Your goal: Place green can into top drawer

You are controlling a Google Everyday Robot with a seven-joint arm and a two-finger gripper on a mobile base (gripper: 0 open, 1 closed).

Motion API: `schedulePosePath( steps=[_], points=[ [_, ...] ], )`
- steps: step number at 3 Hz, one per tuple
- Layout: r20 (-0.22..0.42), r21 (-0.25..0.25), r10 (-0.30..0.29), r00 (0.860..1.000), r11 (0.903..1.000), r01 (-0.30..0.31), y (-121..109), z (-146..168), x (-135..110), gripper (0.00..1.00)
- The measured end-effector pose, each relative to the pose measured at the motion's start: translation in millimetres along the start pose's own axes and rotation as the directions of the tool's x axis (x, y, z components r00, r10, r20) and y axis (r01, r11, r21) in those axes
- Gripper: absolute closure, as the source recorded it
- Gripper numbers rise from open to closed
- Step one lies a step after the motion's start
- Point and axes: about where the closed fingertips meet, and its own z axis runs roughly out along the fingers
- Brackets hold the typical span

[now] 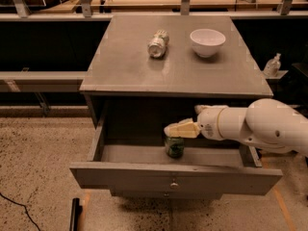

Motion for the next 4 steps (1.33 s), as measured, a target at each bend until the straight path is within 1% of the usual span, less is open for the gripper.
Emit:
schedulePosePath(
  steps=[1, 2, 3, 4],
  points=[
    [-0.013, 0.045, 0.048, 0.999, 0.9978, -0.048, 5.7, -44.3, -34.9, 0.47],
    [-0.011, 0.034, 0.101, 0.995, 0.9943, -0.101, 18.7, -87.0, -92.6, 0.70],
    [0.038, 0.001, 0.053, 0.998, 0.9986, -0.053, 30.7, -110.6, -163.3, 0.93],
    [0.064, 0.000, 0.032, 0.997, 0.9995, -0.032, 32.5, -118.7, -184.7, 0.94]
  ],
)
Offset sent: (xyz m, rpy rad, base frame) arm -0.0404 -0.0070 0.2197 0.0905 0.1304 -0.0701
